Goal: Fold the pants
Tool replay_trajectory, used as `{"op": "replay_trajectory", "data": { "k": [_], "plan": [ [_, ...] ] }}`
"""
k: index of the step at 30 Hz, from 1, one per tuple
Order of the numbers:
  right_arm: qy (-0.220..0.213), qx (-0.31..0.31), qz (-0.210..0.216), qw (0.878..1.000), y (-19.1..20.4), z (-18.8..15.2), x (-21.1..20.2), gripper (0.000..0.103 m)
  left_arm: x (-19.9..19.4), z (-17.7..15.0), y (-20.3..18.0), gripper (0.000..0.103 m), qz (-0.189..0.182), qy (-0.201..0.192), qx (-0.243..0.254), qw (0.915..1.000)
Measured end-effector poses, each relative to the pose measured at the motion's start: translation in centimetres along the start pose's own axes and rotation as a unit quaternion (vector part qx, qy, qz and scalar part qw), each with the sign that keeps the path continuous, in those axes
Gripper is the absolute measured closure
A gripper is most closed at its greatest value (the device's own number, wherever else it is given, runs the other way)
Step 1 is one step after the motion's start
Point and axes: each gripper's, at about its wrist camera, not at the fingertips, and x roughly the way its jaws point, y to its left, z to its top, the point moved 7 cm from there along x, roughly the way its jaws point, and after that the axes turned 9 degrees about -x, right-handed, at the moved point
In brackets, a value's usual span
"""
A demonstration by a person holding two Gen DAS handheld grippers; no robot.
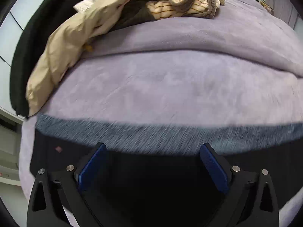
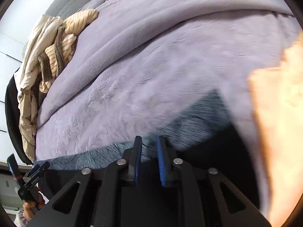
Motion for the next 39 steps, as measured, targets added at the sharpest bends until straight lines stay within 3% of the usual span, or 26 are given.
{"op": "replay_trajectory", "data": {
  "k": [2,4,5,7,9,12,15,18,19,20,21,22,28,32,34,35,39],
  "plan": [
    [-0.005,-0.002,-0.014,1.000,-1.0,-1.5,-1.4,0.082,-0.1,-2.6,3.2,0.003,0.010,0.009,-0.010,0.9999],
    [0.016,0.005,-0.030,0.999,-3.5,-3.5,-2.2,0.076,-0.2,-6.3,3.5,0.003,0.028,0.042,-0.021,0.9985],
    [0.029,0.017,-0.031,0.999,-4.5,-4.6,-2.0,0.076,0.7,-8.1,4.6,0.003,0.049,0.068,-0.024,0.9961],
    [0.032,0.052,-0.014,0.998,-5.5,-6.1,-2.9,0.076,-0.5,-10.9,5.7,0.003,0.045,0.095,-0.054,0.9930],
    [0.031,0.049,-0.032,0.998,-5.3,-7.0,-4.7,0.072,-1.5,-12.4,6.3,0.003,0.048,0.102,-0.067,0.9914],
    [0.027,0.103,0.002,0.994,-5.6,-9.2,-6.3,0.052,-1.4,-13.6,6.7,0.003,0.059,0.103,-0.049,0.9918],
    [0.044,0.150,0.021,0.987,-6.4,-11.0,-5.7,0.051,-0.9,-13.8,6.8,0.002,0.050,0.101,-0.053,0.9922],
    [0.025,0.198,0.058,0.978,-7.2,-10.5,-5.0,0.051,-0.4,-13.5,7.4,0.001,0.047,0.105,-0.065,0.9912],
    [0.023,0.207,0.070,0.976,-7.4,-10.1,-4.7,0.061,-0.2,-13.4,7.6,0.001,0.048,0.102,-0.061,0.9918],
    [0.025,0.212,0.080,0.974,-7.5,-9.7,-4.3,0.083,0.5,-13.1,8.2,0.001,0.049,0.097,-0.055,0.9925],
    [0.031,0.215,0.071,0.974,-7.8,-9.7,-4.0,0.098,1.0,-13.0,8.5,0.001,0.048,0.094,-0.052,0.9931],
    [0.036,0.217,0.074,0.973,-8.0,-9.8,-3.6,0.098,0.8,-13.1,8.4,0.001,0.048,0.092,-0.050,0.9933],
    [0.074,0.191,0.018,0.979,-9.2,-11.9,-4.5,0.092,-3.1,-14.0,7.2,0.001,0.069,0.103,-0.059,0.9906],
    [0.091,0.128,0.034,0.987,-6.6,-11.6,-6.5,0.084,-5.9,-15.3,8.4,0.001,0.079,0.116,-0.073,0.9874],
    [0.099,0.094,0.039,0.990,-4.8,-11.6,-6.8,0.067,-7.3,-15.8,9.4,0.001,0.083,0.114,-0.091,0.9859],
    [0.100,0.080,0.041,0.991,-4.1,-11.8,-6.9,0.064,-8.1,-16.2,9.7,0.001,0.082,0.111,-0.101,0.9852],
    [0.116,0.031,0.062,0.991,1.3,-12.3,-5.7,0.062,-10.5,-16.4,11.7,0.001,0.076,0.095,-0.142,0.9824]
  ]
}}
